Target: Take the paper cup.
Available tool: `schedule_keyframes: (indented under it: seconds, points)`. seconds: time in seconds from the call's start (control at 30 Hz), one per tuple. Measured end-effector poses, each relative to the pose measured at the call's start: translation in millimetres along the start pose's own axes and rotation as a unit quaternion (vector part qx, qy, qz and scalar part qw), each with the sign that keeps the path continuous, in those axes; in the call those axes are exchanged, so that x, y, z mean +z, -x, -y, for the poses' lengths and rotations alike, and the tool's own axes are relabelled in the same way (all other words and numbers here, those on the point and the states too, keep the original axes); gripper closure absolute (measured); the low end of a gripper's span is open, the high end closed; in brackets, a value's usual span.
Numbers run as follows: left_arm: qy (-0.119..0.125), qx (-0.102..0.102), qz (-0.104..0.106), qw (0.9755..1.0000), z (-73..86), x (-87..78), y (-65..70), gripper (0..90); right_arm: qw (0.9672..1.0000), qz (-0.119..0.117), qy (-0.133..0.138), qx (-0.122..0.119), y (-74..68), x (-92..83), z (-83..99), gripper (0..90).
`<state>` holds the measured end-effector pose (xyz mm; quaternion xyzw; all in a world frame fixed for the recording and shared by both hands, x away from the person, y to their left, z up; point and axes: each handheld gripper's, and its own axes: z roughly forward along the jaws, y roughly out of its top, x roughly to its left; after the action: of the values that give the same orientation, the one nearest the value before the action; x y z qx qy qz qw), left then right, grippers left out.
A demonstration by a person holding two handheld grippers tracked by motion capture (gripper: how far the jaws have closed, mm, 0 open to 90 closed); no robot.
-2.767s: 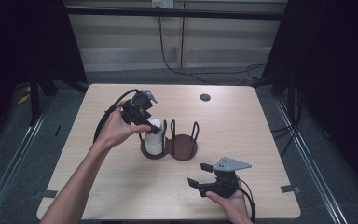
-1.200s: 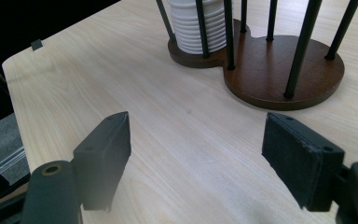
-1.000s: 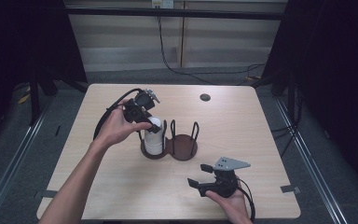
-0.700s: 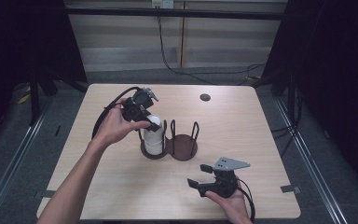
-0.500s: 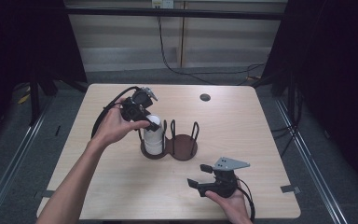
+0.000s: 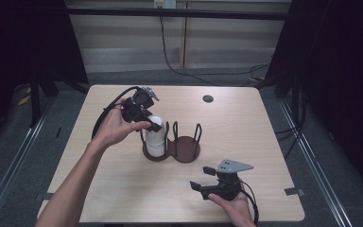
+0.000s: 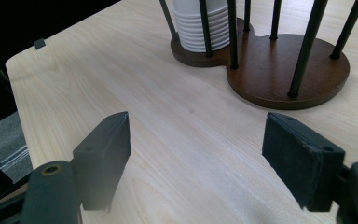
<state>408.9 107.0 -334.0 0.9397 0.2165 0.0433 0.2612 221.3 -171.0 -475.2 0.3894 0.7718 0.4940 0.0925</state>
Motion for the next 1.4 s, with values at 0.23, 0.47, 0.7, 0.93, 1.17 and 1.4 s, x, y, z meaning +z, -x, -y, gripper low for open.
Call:
schedule_keyframes:
  seconds: [0.23, 0.47, 0.7, 0.93, 1.17, 1.4]
  points:
    - [0.015, 0.002, 0.000, 0.9999, 3.0, -7.9, -0.2, 37.5, 1.0000, 0.000, -0.001, 0.001, 0.1, 0.6, 0.1, 23.2]
    - [0.024, 0.003, 0.002, 0.9997, 3.2, -16.7, 1.3, 37.4, 1.0000, -0.001, 0.000, 0.000, 0.2, 1.2, 0.1, 23.1]
    - [0.037, -0.003, 0.002, 0.9993, 3.3, -24.0, 1.3, 37.5, 1.0000, 0.000, -0.001, -0.001, -0.2, 1.2, 0.1, 23.1]
    - [0.051, -0.006, 0.006, 0.9987, 5.5, -32.5, -0.5, 37.5, 1.0000, -0.003, 0.001, -0.001, -0.2, 1.3, 0.0, 22.6]
    - [0.068, -0.008, 0.011, 0.9976, 7.3, -38.6, 0.4, 37.5, 1.0000, -0.004, 0.002, -0.002, -0.1, 2.4, -0.4, 22.5]
    - [0.093, -0.018, 0.007, 0.9955, 11.0, -46.9, -2.8, 37.6, 1.0000, -0.004, 0.002, -0.001, -0.1, 2.4, -0.2, 22.5]
